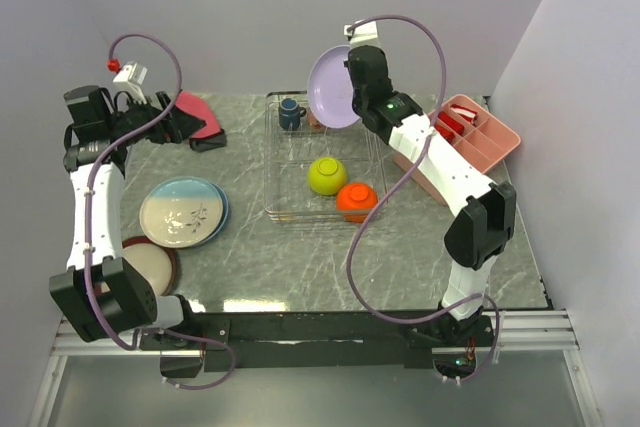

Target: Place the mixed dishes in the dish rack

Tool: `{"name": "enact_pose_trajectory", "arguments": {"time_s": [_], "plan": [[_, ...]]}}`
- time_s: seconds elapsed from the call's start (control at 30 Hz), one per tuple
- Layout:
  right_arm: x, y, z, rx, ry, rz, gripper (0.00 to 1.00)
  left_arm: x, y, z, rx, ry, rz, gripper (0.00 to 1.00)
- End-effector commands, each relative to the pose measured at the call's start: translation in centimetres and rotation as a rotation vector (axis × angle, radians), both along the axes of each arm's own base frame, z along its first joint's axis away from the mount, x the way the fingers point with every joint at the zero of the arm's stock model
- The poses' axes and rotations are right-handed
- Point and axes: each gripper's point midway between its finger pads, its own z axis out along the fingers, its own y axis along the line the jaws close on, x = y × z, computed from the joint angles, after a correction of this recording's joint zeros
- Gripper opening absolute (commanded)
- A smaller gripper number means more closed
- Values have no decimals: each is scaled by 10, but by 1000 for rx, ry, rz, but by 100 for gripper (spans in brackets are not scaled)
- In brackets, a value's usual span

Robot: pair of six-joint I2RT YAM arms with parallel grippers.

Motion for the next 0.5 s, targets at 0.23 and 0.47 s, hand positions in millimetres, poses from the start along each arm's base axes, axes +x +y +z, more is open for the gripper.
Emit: {"name": "enact_pose_trajectory", "arguments": {"time_s": [0.23,0.47], "plan": [[-26,-53,50,-115,-163,-235,0,16,-9,-16,65,-9,-54,90],[-30,-66,41,-209,-130,-336,0,21,-10,-31,92,0,-77,90]]}}
